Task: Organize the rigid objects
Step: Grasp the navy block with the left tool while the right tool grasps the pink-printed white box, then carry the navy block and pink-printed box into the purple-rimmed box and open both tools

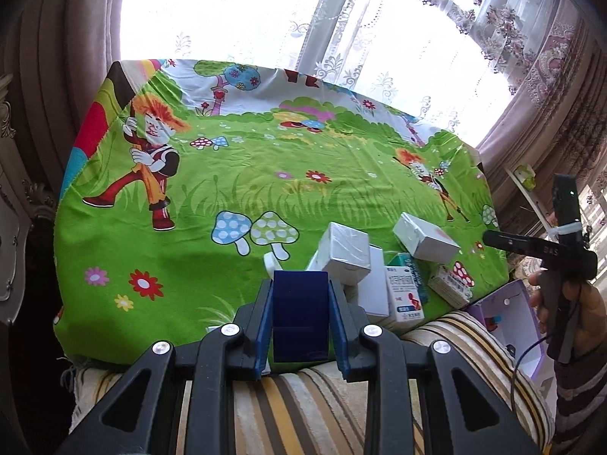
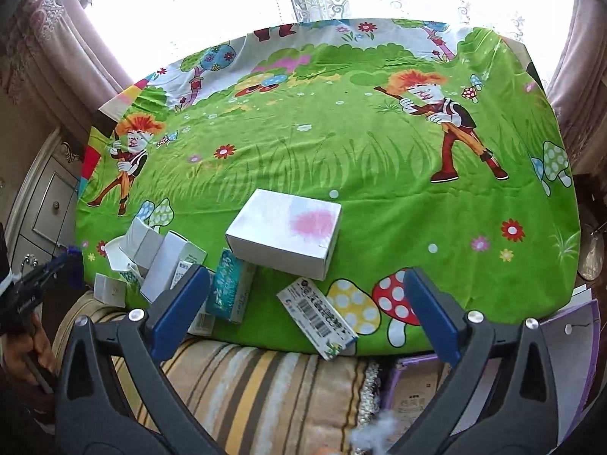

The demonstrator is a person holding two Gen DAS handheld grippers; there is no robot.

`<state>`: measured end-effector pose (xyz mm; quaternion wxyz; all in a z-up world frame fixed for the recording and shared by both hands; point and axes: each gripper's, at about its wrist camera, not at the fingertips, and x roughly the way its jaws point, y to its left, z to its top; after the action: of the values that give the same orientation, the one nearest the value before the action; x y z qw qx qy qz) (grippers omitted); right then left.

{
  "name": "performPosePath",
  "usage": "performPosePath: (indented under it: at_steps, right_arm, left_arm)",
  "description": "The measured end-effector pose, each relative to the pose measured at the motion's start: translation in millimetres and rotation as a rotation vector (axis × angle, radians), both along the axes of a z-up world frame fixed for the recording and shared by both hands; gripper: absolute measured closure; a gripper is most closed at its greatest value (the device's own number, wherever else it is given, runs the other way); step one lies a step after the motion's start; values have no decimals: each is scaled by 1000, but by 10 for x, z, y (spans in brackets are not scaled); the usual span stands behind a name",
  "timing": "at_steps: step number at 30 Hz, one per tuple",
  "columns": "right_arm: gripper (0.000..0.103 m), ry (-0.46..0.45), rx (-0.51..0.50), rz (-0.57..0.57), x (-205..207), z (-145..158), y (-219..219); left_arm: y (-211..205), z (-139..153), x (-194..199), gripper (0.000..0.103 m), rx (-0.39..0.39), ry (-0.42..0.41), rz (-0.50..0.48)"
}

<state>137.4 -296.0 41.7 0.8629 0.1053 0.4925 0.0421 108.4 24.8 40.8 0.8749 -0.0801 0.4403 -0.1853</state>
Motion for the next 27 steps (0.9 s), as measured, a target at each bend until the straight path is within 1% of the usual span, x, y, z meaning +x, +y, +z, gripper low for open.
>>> performPosePath:
  at_steps: [6,13,23,27]
  right_arm:
    - [0,53,11,-54,315,-128,152]
    - [0,118,-31,-68,595,-358,299]
    - [0,167,-84,-98,808,-593,359]
    - [0,187,-85,-106,832,-684,344]
  left_arm:
    - [-241,-10,-217,75,-72,6,-63]
    - [-434,-97,-392,75,-147,34,-123]
    - [-452,-158,-423,75,-177,53,-149]
    - [-454,-181,-410,75,-186,63,-154]
